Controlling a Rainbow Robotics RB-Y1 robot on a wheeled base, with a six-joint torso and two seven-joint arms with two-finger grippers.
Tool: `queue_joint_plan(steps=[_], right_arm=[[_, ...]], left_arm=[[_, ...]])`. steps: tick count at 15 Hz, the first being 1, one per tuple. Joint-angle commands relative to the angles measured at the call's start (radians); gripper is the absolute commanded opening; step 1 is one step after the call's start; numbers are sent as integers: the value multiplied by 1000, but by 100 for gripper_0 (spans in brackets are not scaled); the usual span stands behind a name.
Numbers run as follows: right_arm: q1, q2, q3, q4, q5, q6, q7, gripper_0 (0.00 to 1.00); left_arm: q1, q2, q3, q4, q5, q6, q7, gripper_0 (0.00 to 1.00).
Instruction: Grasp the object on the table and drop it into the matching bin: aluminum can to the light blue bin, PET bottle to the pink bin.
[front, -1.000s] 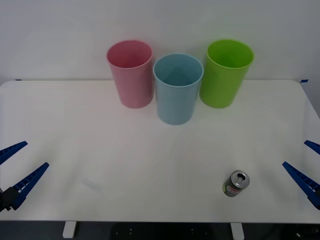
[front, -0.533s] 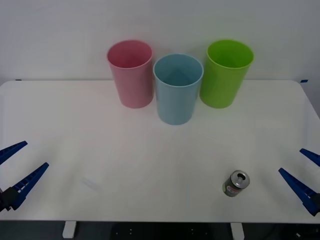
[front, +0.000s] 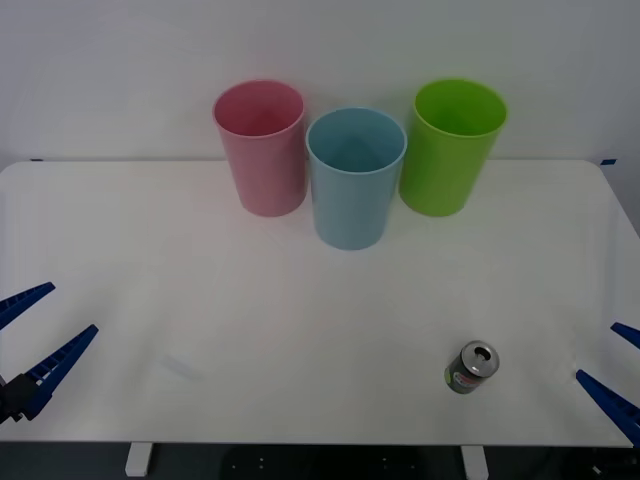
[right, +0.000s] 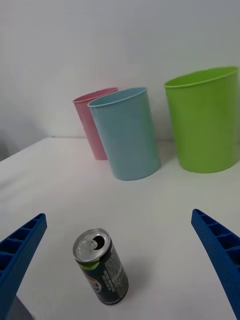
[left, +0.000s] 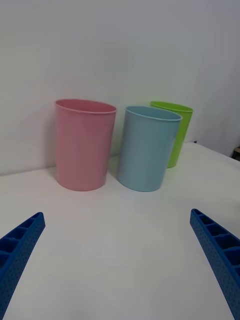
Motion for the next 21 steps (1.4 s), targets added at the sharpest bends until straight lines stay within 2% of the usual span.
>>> queue_joint_plan(steps=[1,6,11,15,17,21], right_arm=[[26,-2,-1,0,-1,-18,26,100],[75,-2,2,3,0,-15,129,100],[98,-2,25,20,13,-16,173,100],[80,-2,54,92,42,-31,224,100],[63,-2,69,129,42,-25,292,100],[14,-2,106,213,51,-36,319,100]], left_arm=[[0,0,0,0,0,0,0,100],[0,0,0,0,0,0,0,100],[0,0,0,0,0,0,0,100],[0,0,0,0,0,0,0,100],[0,0,0,0,0,0,0,100],[0,0,0,0,0,0,0,100]])
